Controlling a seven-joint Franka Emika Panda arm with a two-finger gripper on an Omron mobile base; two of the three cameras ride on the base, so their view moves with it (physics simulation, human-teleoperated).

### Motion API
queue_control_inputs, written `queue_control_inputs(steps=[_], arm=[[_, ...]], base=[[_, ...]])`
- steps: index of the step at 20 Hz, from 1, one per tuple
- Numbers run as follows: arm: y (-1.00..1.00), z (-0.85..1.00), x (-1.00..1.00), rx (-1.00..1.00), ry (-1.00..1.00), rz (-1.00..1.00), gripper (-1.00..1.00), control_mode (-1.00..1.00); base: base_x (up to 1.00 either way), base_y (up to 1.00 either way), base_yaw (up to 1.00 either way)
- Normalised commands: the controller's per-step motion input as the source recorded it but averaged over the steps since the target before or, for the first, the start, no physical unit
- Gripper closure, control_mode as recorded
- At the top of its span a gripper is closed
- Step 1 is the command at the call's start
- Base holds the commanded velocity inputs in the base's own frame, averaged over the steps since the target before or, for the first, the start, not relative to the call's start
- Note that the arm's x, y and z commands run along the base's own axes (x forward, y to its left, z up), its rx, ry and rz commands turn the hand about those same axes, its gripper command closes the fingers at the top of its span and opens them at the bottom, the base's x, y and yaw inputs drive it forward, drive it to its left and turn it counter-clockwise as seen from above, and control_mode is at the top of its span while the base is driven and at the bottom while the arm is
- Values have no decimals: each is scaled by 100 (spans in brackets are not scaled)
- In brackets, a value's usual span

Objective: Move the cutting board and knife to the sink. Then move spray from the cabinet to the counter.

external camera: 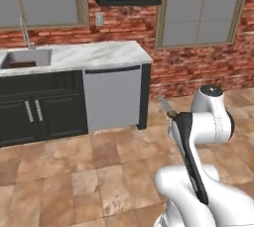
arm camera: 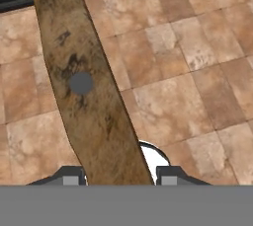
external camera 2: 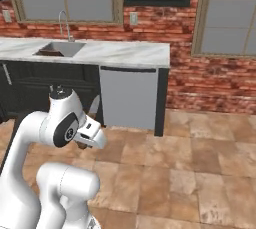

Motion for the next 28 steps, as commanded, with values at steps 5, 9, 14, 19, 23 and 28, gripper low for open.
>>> queue_control_inputs(steps=[5,9,14,19,23,28], arm=[[0,0,0,0,0,0,100,100],[0,0,0,0,0,0,100,100],[0,0,0,0,0,0,100,100],[0,0,0,0,0,0,100,100],[0,0,0,0,0,0,100,100],[0,0,0,0,0,0,100,100]], base=[[100,64,-9],[100,81,-6],[100,79,-6],[87,69,-7],[59,46,-7],[47,43,-6]])
